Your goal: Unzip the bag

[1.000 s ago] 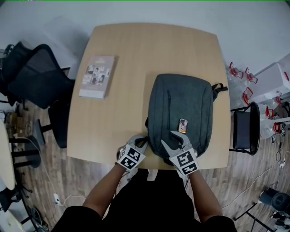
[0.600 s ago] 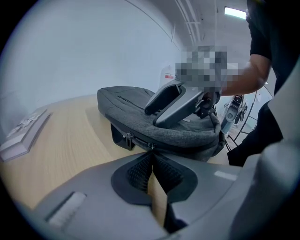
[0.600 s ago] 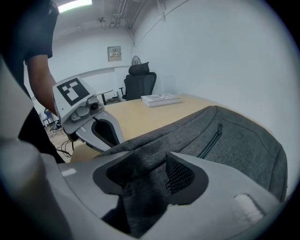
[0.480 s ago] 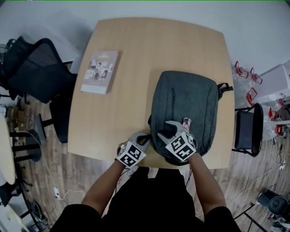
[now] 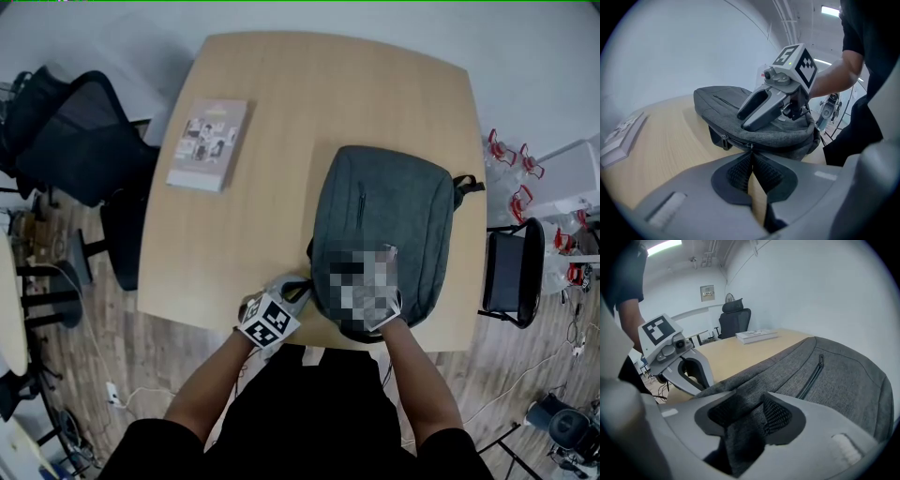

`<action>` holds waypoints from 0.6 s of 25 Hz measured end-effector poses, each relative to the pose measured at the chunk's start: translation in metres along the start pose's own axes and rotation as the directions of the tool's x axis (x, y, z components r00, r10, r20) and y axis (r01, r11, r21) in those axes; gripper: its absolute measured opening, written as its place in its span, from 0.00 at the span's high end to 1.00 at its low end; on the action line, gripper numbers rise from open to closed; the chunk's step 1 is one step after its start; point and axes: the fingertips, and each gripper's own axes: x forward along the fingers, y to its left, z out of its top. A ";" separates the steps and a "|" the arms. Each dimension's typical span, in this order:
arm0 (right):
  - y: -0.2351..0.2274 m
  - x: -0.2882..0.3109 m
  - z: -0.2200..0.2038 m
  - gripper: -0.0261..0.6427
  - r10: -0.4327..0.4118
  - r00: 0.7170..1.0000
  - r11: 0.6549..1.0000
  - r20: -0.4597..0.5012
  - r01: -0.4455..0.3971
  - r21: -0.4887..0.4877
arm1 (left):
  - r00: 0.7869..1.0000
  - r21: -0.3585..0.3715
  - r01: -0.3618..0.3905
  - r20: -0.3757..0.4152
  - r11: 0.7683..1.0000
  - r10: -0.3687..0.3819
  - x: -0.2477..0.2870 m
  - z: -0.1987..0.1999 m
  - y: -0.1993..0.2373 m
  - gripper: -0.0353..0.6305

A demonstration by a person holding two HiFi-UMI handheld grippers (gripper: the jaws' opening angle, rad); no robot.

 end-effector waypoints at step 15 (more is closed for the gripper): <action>-0.018 0.017 0.017 0.70 -0.118 0.992 0.985 0.041 0.112 0.131 | 0.999 0.003 -0.012 -0.034 1.000 0.012 -0.010 -0.001 0.000 0.91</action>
